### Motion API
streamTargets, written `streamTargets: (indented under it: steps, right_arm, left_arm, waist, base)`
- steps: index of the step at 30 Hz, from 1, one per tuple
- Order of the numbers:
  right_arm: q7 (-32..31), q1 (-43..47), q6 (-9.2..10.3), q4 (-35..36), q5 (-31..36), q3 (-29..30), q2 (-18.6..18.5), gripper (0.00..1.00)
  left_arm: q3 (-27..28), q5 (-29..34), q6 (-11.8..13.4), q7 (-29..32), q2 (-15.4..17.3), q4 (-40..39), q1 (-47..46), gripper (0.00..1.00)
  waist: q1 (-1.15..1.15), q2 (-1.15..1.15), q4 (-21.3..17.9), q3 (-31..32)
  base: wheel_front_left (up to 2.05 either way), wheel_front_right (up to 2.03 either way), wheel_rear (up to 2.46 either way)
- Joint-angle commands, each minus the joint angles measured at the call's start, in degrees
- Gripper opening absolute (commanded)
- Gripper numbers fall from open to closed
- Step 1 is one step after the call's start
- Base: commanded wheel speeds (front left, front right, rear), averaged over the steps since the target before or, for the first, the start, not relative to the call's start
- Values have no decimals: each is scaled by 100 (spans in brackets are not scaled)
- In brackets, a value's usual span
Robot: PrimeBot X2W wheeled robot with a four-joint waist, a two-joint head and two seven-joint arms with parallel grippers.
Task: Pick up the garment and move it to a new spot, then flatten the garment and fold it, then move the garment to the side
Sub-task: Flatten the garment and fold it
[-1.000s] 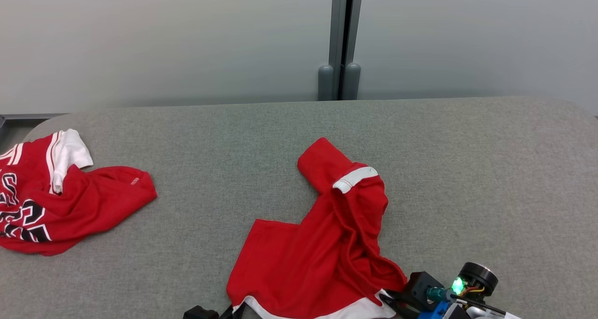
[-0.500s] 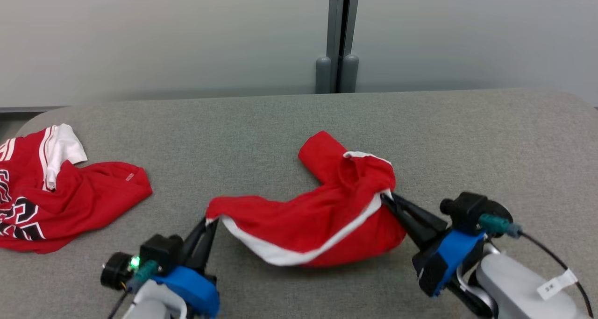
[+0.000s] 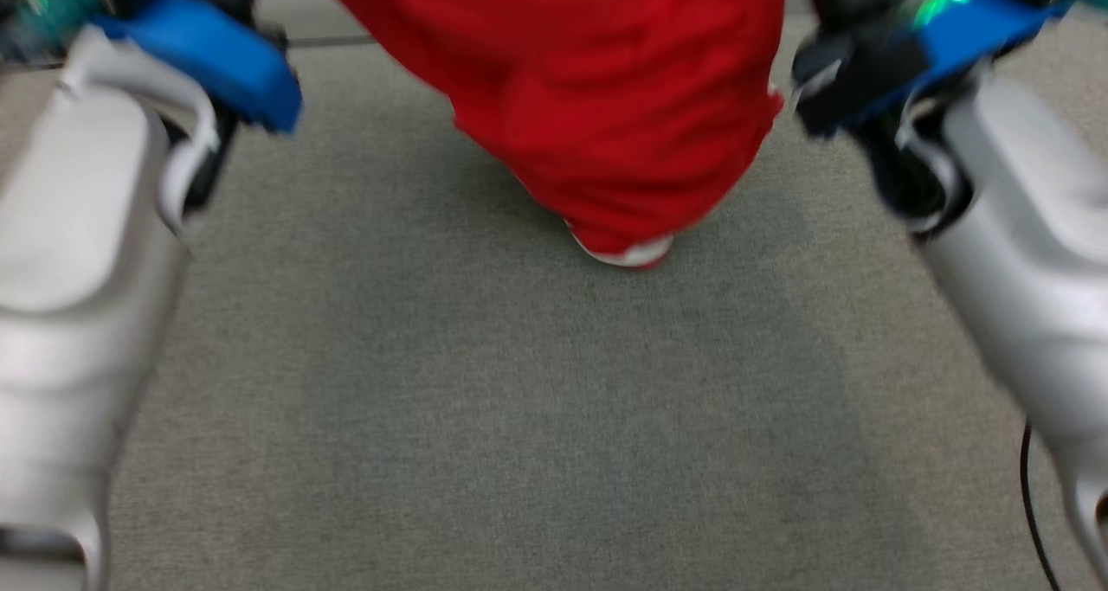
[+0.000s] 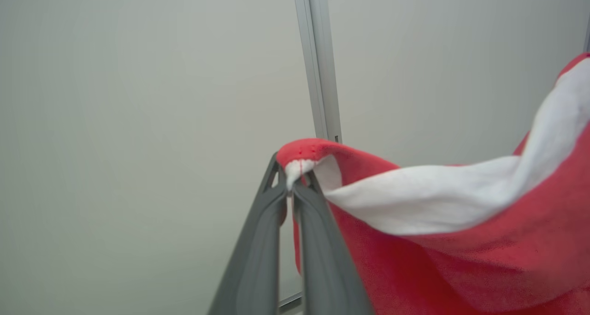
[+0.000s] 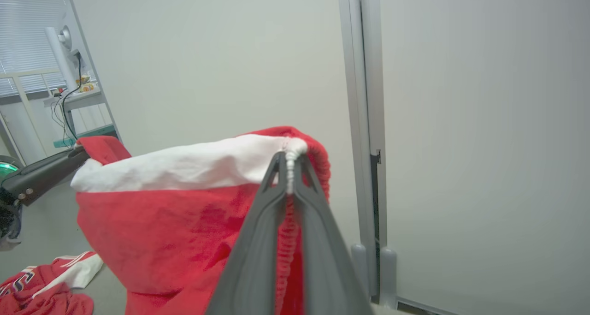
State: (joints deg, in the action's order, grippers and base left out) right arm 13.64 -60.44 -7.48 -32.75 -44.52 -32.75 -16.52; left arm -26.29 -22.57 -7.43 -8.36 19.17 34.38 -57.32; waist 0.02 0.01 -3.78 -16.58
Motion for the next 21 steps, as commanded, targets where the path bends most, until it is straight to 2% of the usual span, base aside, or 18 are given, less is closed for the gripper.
streamTargets:
  steps: [1, 8, 12, 15, 21]
  right_arm:
    - [6, -404, -3, -170, -101, 108, 49, 0]
    - [119, -2156, -3, -1170, -552, 580, 260, 0]
    - [130, -2534, -3, -1572, -597, 337, 257, 0]
    - [143, -2307, -3, -1635, -751, 77, 242, 0]
    - [162, -1258, -3, -1447, -1077, -336, 29, 0]
  left_arm:
    - [-63, -33, -2, 21, 62, 107, -411, 0]
    - [-356, -480, -3, -14, 18, 846, -2324, 0]
    - [-640, -582, -3, -216, -57, 1279, -2849, 0]
    - [-763, -756, -3, -390, -102, 1559, -2733, 0]
    - [-897, -1173, -4, -658, -443, 1809, -1658, 0]
  waist:
    - [-2, -1, 47, -203]
    - [-2, -1, -116, -632]
    - [-2, -1, -85, -749]
    - [-2, -1, -74, -794]
    - [-2, -1, 92, -666]
  base:
    - [0, 0, 0]
    - [0, 0, 0]
    - [0, 0, 0]
    - [0, 0, 0]
    - [0, 0, 0]
